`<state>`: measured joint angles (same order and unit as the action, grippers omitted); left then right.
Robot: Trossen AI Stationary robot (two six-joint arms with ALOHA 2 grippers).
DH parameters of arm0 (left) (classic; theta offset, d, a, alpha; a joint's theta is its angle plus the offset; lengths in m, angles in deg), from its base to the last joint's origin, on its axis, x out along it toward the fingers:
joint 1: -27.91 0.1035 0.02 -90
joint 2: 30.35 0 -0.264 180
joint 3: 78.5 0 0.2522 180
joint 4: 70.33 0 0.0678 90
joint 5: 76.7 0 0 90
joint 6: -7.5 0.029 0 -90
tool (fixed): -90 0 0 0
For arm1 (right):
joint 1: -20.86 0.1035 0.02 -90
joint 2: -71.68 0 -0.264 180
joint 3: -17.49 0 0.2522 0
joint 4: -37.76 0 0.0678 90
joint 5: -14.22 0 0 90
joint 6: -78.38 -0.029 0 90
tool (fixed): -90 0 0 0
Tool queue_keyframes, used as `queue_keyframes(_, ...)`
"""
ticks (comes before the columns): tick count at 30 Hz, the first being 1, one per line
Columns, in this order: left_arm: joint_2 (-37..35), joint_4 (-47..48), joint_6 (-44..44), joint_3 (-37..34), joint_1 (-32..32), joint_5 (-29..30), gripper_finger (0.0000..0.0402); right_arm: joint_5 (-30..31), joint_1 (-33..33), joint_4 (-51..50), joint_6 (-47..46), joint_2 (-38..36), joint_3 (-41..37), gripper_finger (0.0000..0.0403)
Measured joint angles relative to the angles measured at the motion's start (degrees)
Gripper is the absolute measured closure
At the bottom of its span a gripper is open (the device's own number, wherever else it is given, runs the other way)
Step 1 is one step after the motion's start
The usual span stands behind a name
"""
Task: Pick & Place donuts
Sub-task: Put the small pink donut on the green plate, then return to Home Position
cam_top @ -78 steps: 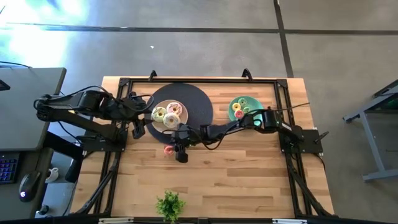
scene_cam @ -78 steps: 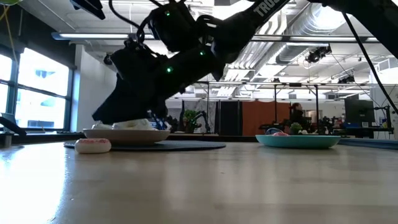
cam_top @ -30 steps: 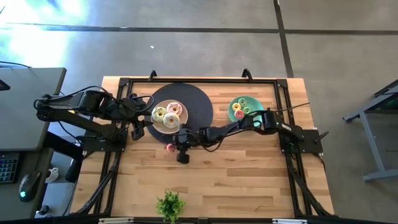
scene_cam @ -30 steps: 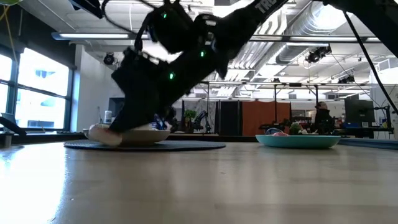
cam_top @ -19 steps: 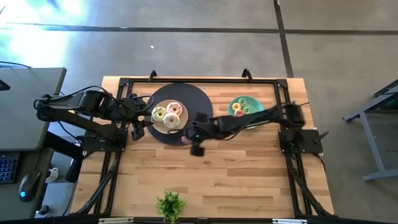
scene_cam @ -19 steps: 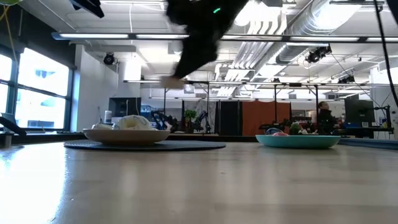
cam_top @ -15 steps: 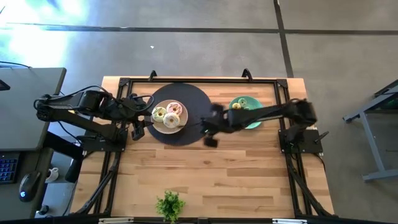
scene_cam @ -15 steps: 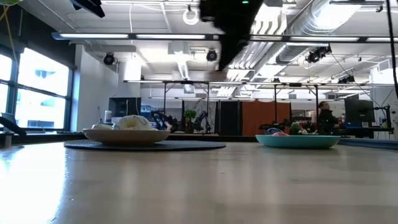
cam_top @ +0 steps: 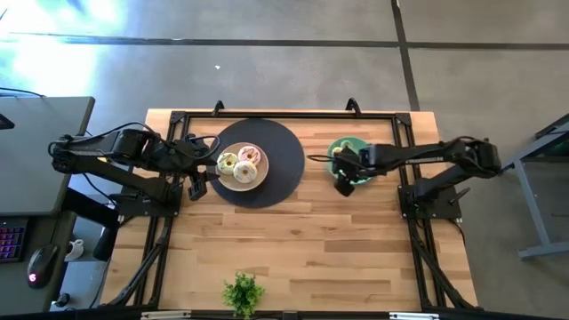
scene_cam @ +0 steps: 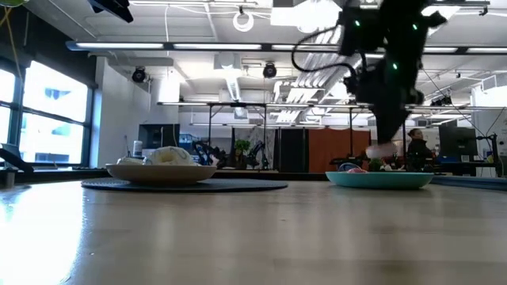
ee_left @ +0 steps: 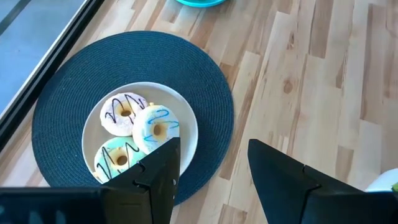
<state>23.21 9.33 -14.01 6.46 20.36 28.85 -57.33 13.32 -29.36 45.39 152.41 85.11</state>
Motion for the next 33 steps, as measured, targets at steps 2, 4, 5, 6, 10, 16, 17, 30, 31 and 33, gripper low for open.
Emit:
queue_keyframes(2,0.0,0.0,0.0,0.0,0.0,0.0,0.0215,-0.7,-1.1,5.2,0.0,-1.5,-5.3,0.0396)
queue_keyframes(4,0.0,0.0,0.0,0.0,0.0,0.0,0.0215,-0.9,-2.4,9.7,0.0,-2.5,-9.6,0.0397)
queue_keyframes(5,0.0,0.0,0.0,0.0,0.0,0.0,0.0215,-0.9,-3.1,11.7,0.0,-2.8,-11.3,0.0398)
queue_keyframes(6,0.0,0.0,0.0,0.0,0.0,0.0,0.0215,-1.0,-3.8,13.1,0.0,-3.0,-12.7,0.0398)
queue_keyframes(10,0.0,0.0,0.0,0.0,0.0,0.0,0.0215,-1.8,-5.8,15.4,2.8,-3.2,-15.6,0.0384)
queue_keyframes(16,0.0,0.0,0.0,0.0,0.0,0.1,0.0215,2.1,-6.9,15.0,4.8,-3.2,-14.6,0.0332)
queue_keyframes(17,0.0,0.0,0.0,0.0,0.0,0.1,0.0215,1.9,-6.9,15.0,4.9,-3.2,-13.9,0.0323)
queue_keyframes(30,-1.6,-0.1,0.0,0.0,0.0,-1.0,0.0215,-2.5,-6.4,-3.4,10.5,-3.2,11.4,0.0254)
queue_keyframes(31,-2.3,-0.3,0.0,0.0,0.0,-1.5,0.0215,-2.2,-6.0,-4.7,10.5,-3.2,14.0,0.0254)
queue_keyframes(33,-3.9,-0.2,0.1,0.0,0.0,-1.5,0.0215,-0.6,-4.7,-6.0,11.6,-3.7,18.3,0.0255)
